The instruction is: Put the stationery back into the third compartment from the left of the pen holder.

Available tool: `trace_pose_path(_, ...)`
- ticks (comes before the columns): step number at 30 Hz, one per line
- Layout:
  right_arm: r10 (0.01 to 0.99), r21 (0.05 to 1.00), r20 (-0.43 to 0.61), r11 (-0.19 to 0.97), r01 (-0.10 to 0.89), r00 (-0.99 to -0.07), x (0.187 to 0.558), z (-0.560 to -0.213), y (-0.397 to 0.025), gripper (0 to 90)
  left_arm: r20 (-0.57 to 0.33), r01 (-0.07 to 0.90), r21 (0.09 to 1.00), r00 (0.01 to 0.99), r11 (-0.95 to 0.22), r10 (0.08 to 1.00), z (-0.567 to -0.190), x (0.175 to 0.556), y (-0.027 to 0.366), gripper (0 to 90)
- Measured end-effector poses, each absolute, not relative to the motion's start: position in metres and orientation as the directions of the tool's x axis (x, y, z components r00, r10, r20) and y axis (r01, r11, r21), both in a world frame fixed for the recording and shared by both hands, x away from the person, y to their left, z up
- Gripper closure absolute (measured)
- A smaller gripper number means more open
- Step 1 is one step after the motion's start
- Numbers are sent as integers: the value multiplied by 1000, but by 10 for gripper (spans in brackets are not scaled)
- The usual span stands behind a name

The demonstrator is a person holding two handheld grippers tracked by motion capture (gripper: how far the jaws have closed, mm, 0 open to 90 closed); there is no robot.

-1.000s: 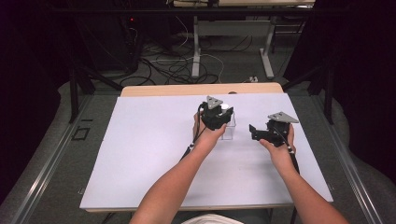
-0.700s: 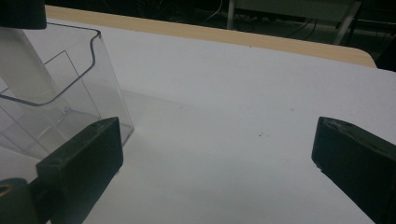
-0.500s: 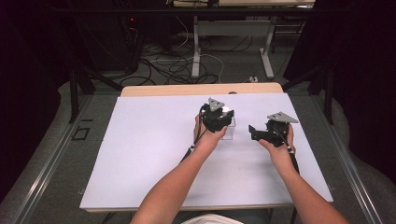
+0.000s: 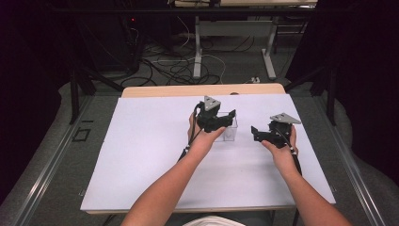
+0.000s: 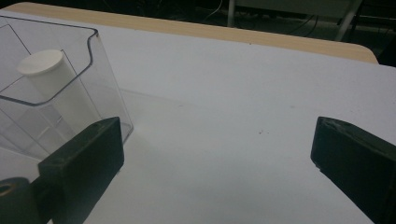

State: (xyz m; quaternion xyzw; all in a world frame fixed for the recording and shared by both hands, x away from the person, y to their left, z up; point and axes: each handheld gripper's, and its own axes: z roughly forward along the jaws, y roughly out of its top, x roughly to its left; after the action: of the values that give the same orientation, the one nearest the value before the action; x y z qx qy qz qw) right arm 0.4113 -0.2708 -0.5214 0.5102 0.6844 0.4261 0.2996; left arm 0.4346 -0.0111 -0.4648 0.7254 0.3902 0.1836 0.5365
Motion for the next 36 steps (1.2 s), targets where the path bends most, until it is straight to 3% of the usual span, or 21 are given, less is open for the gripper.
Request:
trace_pose_path(14, 954, 889, 24, 117, 443, -300, 412, -522, -271, 27, -114, 353, 929, 569, -116, 814, -437, 426, 47, 218)
trace_pose_path(21, 954, 888, 27, 115, 445, -300, 411, -521, -270, 28, -145, 372, 926, 517, -69, 844, -432, 424, 79, 154)
trace_pose_path(26, 953, 889, 24, 118, 443, -302, 412, -522, -271, 30, -171, 402, 914, 478, -42, 861, -437, 423, 100, 1)
trace_pose_path(36, 954, 884, 17, 126, 450, -300, 412, -523, -269, 31, -158, 437, 898, 438, -57, 885, -454, 413, 146, 1)
